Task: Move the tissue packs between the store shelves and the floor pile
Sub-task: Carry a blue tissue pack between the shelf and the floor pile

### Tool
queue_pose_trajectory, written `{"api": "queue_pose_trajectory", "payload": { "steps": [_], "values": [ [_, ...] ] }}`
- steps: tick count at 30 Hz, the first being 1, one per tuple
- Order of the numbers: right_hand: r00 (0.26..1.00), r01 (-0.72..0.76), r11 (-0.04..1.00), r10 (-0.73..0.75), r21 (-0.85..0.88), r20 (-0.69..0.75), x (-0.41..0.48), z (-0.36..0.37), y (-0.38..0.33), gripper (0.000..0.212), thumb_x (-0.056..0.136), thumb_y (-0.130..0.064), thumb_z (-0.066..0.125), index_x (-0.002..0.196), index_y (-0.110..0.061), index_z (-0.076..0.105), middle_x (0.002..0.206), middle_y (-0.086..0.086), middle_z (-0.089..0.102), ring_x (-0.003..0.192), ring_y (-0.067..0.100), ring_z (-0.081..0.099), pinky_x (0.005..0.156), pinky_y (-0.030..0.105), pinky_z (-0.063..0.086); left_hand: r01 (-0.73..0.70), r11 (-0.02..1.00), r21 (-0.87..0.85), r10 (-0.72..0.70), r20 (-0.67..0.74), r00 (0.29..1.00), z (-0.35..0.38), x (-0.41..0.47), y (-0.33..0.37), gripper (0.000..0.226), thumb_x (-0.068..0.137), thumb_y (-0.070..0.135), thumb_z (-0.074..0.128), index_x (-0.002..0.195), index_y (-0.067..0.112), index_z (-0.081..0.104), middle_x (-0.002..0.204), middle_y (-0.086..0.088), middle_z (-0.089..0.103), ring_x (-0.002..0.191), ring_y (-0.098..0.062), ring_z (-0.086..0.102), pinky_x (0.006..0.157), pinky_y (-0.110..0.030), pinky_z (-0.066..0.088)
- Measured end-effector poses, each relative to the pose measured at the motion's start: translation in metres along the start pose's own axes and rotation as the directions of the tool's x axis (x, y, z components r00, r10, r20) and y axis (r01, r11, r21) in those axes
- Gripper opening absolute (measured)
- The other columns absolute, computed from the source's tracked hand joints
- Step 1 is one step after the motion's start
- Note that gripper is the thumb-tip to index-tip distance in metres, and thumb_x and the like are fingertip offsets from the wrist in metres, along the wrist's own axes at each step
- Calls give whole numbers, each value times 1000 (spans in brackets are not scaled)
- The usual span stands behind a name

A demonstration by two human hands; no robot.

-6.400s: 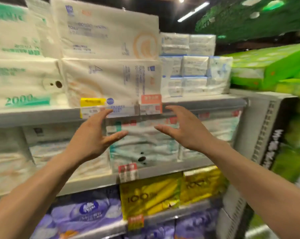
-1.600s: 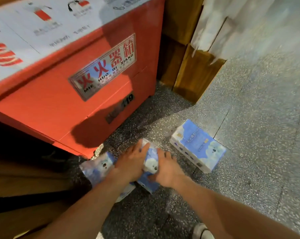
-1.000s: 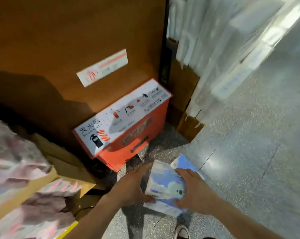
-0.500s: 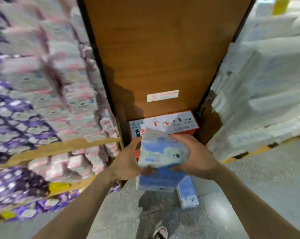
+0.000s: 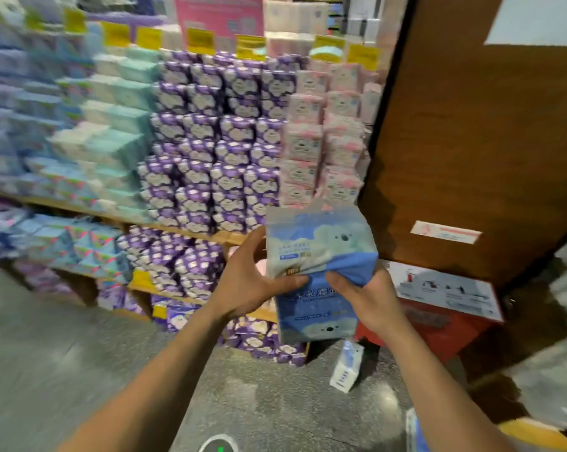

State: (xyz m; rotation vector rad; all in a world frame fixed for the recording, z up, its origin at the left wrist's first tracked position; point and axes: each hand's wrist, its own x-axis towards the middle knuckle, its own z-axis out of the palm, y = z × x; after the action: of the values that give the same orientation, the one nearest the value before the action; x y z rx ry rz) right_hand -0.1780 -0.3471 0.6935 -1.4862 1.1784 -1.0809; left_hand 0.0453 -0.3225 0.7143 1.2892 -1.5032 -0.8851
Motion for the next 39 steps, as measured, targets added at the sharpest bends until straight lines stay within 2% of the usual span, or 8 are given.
{"api": "queue_pose_trajectory", "payload": {
  "steps": [8,11,16,22,24,26,30,39],
  "values": [
    [949,147,986,-163,77,271,-68,235,-77,54,74,-55,81,109,-15,72,105,-10,76,102,6,70,82,20,55,10,993,116,40,-416,908,-201,-182,0,64,81,42,80,135,18,57,122,30,65,114,6,61,91,-11,46],
    [889,174,979,-201,102,412,-101,330,-102,50,68,-56,82,97,-17,71,90,-9,74,83,-4,69,71,19,52,75,985,158,38,-611,791,-266,-251,-9,72,82,56,65,142,19,53,129,21,64,119,1,59,93,-14,45],
    [753,254,964,-247,77,610,-153,493,-134,98,49,-100,53,95,-14,65,84,-8,67,78,-1,62,66,8,44,235,956,177,27,-847,531,-370,-368,-35,87,78,76,52,147,24,46,126,28,63,106,6,61,91,-20,49],
    [403,266,960,-197,92,894,-236,683,-196,60,73,-70,39,81,-17,65,86,-1,64,85,15,59,61,14,41,424,895,136,46,-976,215,-499,-506,-52,85,78,77,47,147,28,45,125,25,61,114,4,56,87,-4,40],
    [304,174,952,-295,252,906,-268,752,-212,73,73,-80,47,108,-18,65,101,-8,66,102,8,65,71,0,41,464,880,103,58,-992,110,-540,-553,-47,87,77,84,47,146,30,46,127,25,62,116,4,58,92,-11,43],
    [205,112,934,-354,338,912,-308,814,-232,96,61,-93,56,123,-21,62,110,-13,72,107,-2,65,87,10,48,483,872,82,81,-996,23,-575,-600,-39,87,77,85,48,145,31,47,128,28,62,117,9,57,94,-12,43],
    [-84,51,907,-412,417,907,-406,917,-272,60,85,-62,59,127,-18,58,110,-24,73,102,-5,67,84,10,49,510,860,-11,116,-970,-216,-620,-705,-22,79,80,74,54,146,31,47,126,26,64,116,9,58,91,-11,45],
    [-430,-14,883,-429,469,794,-673,1069,-307,94,64,-93,56,119,-17,63,107,-20,73,100,-3,68,83,15,51,540,829,-147,203,-821,-534,-673,-966,-7,85,75,79,57,146,32,47,125,26,66,116,8,59,90,-14,48]
  ]
}}
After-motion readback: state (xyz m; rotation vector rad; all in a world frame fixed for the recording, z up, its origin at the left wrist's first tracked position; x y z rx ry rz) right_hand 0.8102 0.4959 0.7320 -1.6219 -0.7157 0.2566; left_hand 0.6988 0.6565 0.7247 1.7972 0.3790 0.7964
